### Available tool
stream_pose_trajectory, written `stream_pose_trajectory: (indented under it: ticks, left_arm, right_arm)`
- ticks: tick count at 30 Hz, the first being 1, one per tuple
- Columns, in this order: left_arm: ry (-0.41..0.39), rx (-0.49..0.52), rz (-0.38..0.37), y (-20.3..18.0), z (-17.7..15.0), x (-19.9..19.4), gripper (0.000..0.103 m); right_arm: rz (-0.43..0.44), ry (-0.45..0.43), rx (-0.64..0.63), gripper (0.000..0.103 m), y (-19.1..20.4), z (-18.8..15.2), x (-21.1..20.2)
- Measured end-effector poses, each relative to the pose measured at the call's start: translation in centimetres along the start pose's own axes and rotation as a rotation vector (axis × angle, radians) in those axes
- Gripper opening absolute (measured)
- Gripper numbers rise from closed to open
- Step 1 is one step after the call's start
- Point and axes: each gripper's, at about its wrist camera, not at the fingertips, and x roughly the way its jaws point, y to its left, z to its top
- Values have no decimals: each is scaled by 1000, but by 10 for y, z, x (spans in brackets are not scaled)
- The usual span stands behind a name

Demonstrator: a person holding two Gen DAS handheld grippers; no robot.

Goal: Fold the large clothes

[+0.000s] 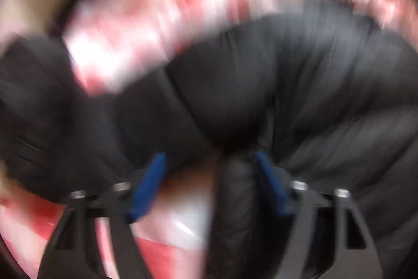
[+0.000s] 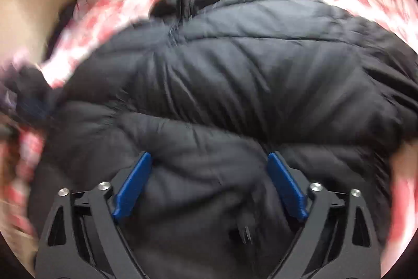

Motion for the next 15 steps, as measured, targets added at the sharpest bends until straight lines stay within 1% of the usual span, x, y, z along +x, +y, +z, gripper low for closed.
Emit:
stream_pose_trajectory:
  ticks: [1,2,3,4,5,6,7,8,10,11,12,13,14,15]
  left_arm:
    - [-7,-74,-65,10,-14,-3,64]
    - [-11,-116,-113,20,-22,-11,64]
    - [-26,-149,-194,33,-37,-29,64]
    - [-29,-158,-253,44,-54,-45,67]
    - [-22,-161,-289,50,-68,-55,74]
    - [-6,-167,-339,60,-88,-67,78]
    - [17,-180,-377,69,-109,-74,83]
    - [46,-193,-389,69,-128,-80,83]
    - [97,-227,-401,73,-166,-86,83]
    - [120,-240,-424,75,-174,-79,83]
    - [141,-256,-460,72,-184,-84,83]
    - [154,-276,-507,68,-192,-85,83]
    - [156,-289,-564,60,-200,-90,82]
    - [146,-286,-581,55,-200,-94,79]
  right_arm:
    - [22,-20,-15,87,-5,-7,-30]
    - [6,-27,-47,87,-9,-14,-51]
    - [-35,-20,-94,89,-16,-29,-78]
    - [-59,13,-112,91,-28,-48,-99]
    - [-47,50,-93,91,-40,-65,-113]
    - [-2,97,-42,91,-56,-85,-123]
    - [60,142,27,91,-72,-105,-129]
    - [87,168,70,91,-81,-120,-132]
    - [84,194,106,91,-90,-147,-130]
    - [108,204,117,91,-89,-156,-131]
    - [161,216,137,91,-87,-166,-130]
    - [213,216,158,89,-84,-174,-129]
    - [252,219,169,80,-80,-180,-127]
    - [289,231,167,74,-73,-187,-125]
